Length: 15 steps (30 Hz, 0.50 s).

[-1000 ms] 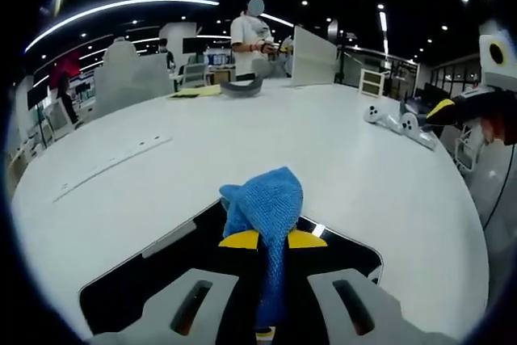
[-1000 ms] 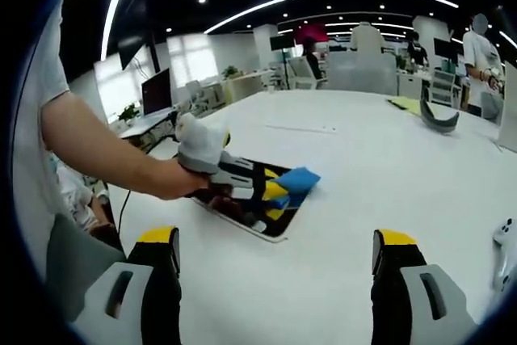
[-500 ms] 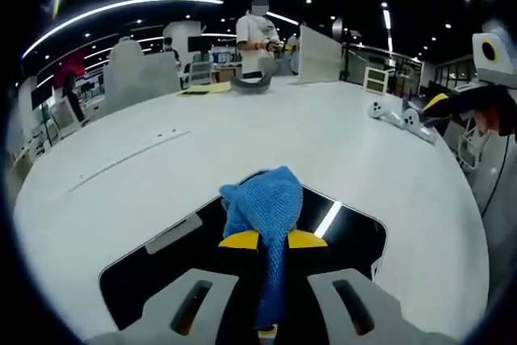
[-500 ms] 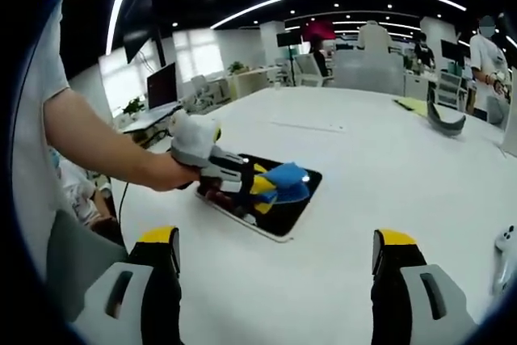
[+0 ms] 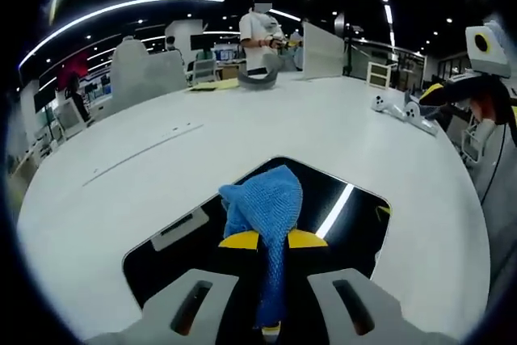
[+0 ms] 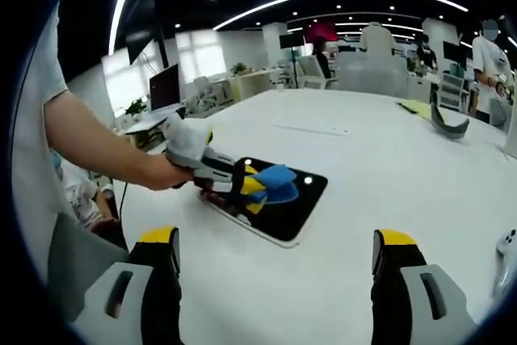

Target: Wipe the mirror surface with the cleaning cloth until all visible marks leave the cleaned area.

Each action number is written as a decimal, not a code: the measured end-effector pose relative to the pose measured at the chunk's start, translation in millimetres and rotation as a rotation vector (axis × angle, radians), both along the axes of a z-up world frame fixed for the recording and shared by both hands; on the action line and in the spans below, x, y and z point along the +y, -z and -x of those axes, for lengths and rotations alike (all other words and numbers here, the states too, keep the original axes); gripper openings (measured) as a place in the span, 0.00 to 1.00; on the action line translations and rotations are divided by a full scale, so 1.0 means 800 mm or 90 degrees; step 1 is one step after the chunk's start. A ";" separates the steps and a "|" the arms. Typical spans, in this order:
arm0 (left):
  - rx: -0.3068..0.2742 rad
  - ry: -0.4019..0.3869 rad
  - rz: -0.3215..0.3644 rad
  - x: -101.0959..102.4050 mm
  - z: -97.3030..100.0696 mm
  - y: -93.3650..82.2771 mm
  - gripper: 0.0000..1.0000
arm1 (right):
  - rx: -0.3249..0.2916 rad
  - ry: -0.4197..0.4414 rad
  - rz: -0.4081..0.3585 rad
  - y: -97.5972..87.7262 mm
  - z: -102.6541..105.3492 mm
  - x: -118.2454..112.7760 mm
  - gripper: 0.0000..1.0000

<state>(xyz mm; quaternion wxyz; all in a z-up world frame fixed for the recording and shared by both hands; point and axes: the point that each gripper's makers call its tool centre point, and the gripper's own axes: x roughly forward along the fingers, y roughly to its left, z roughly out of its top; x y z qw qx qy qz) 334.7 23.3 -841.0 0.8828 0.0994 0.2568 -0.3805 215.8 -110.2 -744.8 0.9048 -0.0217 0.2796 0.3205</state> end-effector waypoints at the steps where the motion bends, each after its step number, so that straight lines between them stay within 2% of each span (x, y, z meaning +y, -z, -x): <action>1: -0.001 -0.001 -0.001 0.003 0.001 0.000 0.07 | -0.001 -0.001 0.001 -0.001 0.000 0.001 1.00; 15: -0.007 -0.038 -0.016 0.044 0.005 0.000 0.07 | -0.003 -0.006 -0.002 -0.004 0.003 0.008 1.00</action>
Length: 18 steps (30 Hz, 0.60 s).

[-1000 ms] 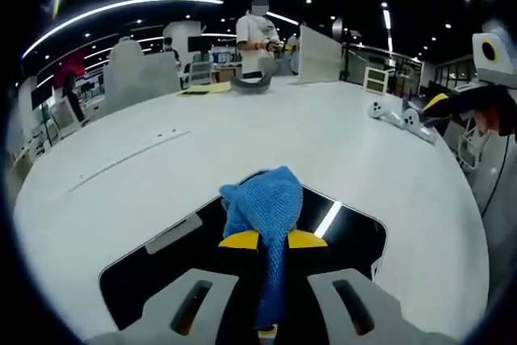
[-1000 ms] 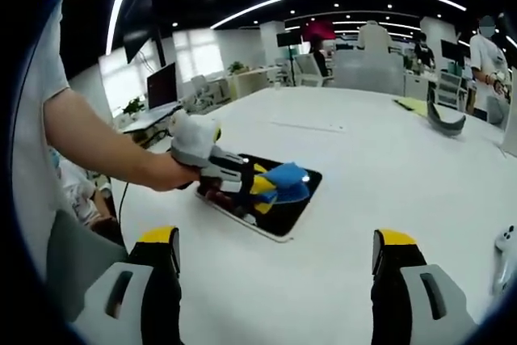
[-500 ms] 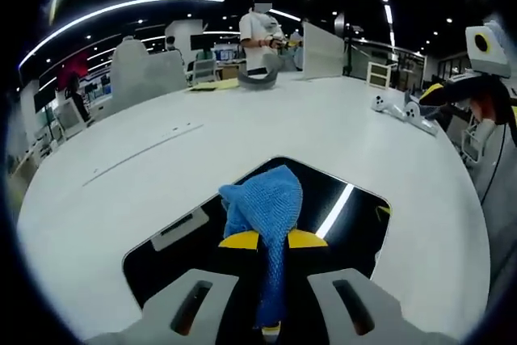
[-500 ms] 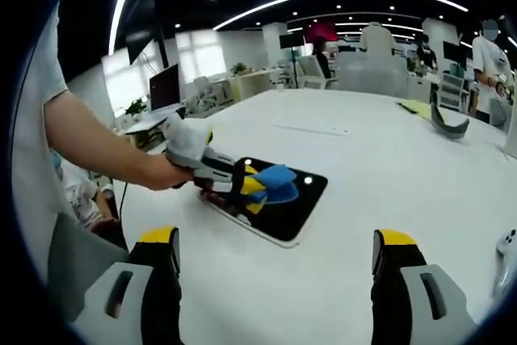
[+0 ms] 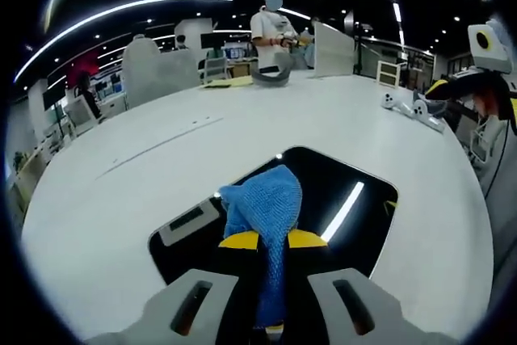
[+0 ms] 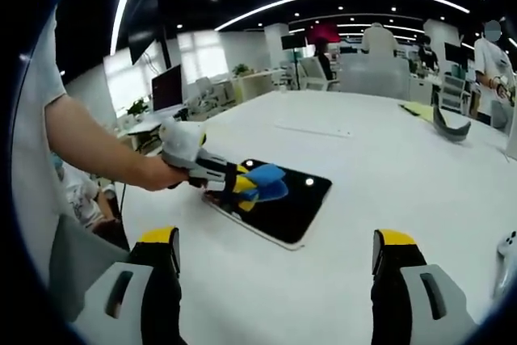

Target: Wipe the mirror surface with the cleaning cloth until all visible marks leave the cleaned area.

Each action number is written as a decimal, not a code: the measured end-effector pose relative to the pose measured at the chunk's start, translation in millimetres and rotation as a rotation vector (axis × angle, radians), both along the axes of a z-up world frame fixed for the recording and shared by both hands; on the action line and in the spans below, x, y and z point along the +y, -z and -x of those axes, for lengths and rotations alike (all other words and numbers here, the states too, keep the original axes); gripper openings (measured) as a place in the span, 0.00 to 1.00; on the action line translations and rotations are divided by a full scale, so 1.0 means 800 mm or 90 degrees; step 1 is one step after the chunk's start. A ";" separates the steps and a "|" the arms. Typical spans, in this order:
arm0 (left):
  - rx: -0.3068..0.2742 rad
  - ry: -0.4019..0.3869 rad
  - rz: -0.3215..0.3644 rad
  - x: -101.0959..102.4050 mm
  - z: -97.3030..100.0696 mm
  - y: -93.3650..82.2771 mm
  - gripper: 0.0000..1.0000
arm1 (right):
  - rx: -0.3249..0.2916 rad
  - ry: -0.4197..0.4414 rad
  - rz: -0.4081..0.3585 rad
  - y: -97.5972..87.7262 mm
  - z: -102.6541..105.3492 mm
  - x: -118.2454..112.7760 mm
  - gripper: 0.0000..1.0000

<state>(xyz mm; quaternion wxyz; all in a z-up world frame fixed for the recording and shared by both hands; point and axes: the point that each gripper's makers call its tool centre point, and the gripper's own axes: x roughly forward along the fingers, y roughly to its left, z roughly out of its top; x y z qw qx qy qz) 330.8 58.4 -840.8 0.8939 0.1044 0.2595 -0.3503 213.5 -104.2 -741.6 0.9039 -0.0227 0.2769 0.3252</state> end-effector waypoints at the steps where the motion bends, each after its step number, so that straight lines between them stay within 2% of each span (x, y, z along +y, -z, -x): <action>1: 0.000 -0.002 -0.001 0.003 0.000 0.000 0.07 | 0.000 -0.002 0.001 0.000 0.001 0.001 1.00; 18: -0.010 -0.029 -0.011 0.035 0.005 -0.002 0.07 | 0.005 -0.013 0.004 0.002 0.009 0.005 0.99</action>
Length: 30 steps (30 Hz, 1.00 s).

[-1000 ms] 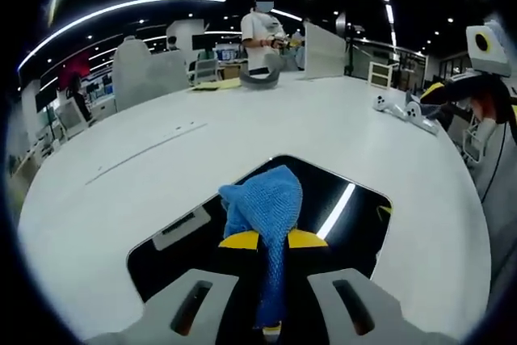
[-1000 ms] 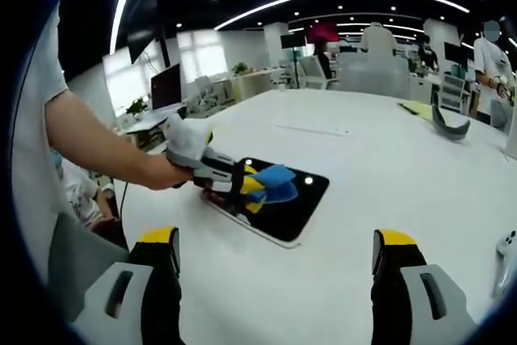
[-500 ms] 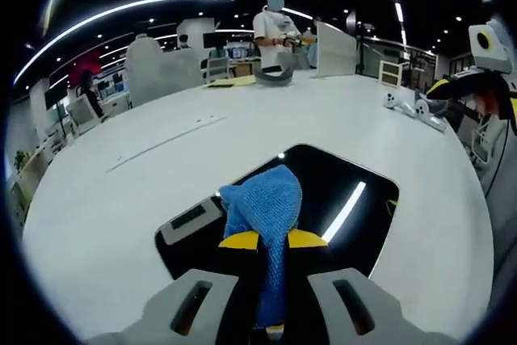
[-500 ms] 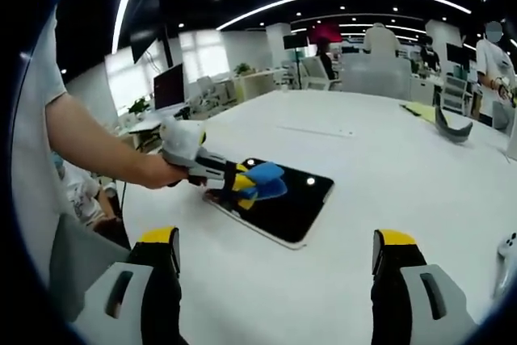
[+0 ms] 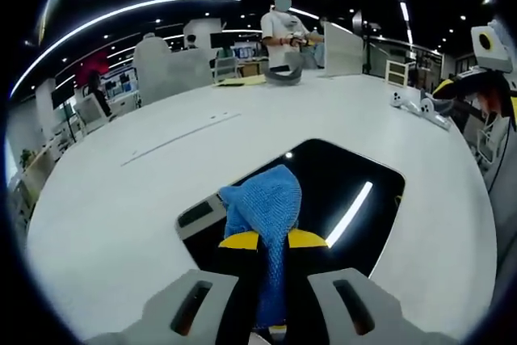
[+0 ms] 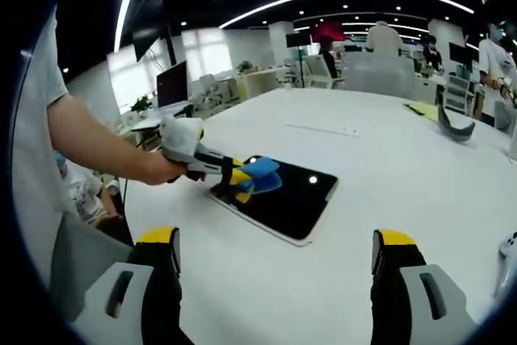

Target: Wipe the mirror surface with the cleaning cloth until all visible marks leave the cleaned area.

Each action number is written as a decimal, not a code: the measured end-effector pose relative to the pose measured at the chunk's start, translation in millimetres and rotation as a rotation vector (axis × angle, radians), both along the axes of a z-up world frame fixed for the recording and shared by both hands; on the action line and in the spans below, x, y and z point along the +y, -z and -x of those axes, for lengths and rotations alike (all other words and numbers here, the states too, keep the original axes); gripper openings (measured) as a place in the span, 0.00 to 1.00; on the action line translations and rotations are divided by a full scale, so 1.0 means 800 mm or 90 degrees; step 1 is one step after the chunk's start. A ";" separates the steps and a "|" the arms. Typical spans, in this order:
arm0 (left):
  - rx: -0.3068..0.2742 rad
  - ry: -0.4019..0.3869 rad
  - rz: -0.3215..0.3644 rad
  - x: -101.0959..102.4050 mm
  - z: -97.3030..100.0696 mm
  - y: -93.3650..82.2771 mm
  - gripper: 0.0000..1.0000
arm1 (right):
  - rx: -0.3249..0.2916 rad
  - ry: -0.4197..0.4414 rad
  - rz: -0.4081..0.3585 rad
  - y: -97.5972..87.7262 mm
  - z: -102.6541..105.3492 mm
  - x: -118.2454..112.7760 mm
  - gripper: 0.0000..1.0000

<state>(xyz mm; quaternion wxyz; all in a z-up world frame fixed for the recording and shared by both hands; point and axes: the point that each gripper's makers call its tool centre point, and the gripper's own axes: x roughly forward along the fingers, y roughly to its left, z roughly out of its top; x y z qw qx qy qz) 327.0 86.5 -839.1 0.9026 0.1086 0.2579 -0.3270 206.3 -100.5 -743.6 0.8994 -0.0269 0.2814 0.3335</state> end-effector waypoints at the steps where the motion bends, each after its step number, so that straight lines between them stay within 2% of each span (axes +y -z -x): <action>1: -0.001 -0.001 -0.002 0.002 0.000 0.000 0.07 | 0.000 0.001 -0.001 0.000 0.001 0.000 0.99; 16: -0.004 -0.022 -0.001 0.027 0.002 0.000 0.07 | 0.013 -0.004 0.001 0.005 0.007 0.007 0.98; 30: -0.004 -0.029 0.003 0.030 0.003 -0.001 0.07 | 0.010 -0.002 -0.002 0.001 0.005 0.008 0.98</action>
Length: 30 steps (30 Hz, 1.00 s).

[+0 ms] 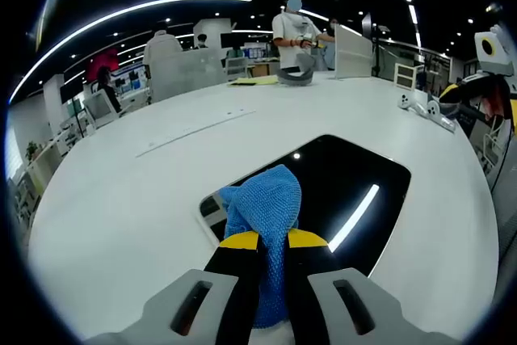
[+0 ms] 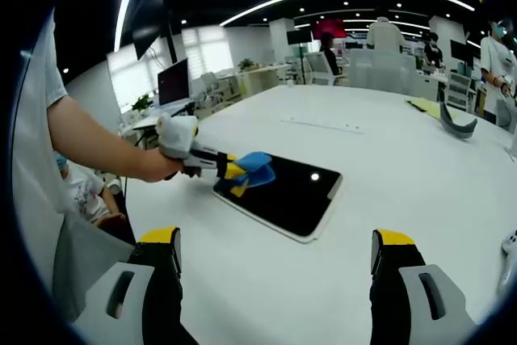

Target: Wipe the mirror surface with the cleaning cloth until all visible marks leave the cleaned area.

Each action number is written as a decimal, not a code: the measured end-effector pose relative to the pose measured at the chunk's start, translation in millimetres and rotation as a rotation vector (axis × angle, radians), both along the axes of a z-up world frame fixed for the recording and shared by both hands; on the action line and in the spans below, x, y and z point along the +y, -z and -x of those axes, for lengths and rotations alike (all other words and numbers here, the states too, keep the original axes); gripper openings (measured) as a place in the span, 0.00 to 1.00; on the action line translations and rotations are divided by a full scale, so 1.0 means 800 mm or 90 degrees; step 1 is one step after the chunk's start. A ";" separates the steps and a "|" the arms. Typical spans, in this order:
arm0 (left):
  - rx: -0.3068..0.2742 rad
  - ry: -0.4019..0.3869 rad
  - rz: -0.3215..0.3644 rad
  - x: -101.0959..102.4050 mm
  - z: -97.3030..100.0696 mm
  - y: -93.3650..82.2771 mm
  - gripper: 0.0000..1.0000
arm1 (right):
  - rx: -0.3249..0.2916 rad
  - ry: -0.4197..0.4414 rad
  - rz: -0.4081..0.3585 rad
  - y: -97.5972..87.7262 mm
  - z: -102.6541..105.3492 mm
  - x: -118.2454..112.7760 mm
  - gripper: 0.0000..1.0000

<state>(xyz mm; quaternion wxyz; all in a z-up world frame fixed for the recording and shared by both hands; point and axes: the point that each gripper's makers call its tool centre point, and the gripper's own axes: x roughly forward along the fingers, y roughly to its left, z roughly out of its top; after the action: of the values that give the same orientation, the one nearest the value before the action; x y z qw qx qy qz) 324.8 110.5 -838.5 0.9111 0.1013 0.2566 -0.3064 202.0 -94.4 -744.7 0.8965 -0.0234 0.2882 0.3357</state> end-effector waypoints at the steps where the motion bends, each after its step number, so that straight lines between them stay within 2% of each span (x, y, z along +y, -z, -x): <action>1: 0.000 0.000 0.000 0.000 0.000 0.000 0.07 | 0.000 0.001 0.000 0.000 0.000 0.000 0.98; 14: 0.002 0.004 -0.006 0.001 0.001 0.001 0.07 | 0.001 0.006 -0.005 0.002 0.003 -0.002 0.99; 30: 0.009 -0.024 0.003 0.012 0.014 -0.007 0.07 | -0.024 -0.003 -0.009 -0.016 0.001 0.006 0.98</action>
<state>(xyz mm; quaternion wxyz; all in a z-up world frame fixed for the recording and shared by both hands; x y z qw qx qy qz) 313.8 119.7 -832.8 0.9151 0.0919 0.2641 -0.2907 201.6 -89.6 -732.0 0.9010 -0.0243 0.2690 0.3396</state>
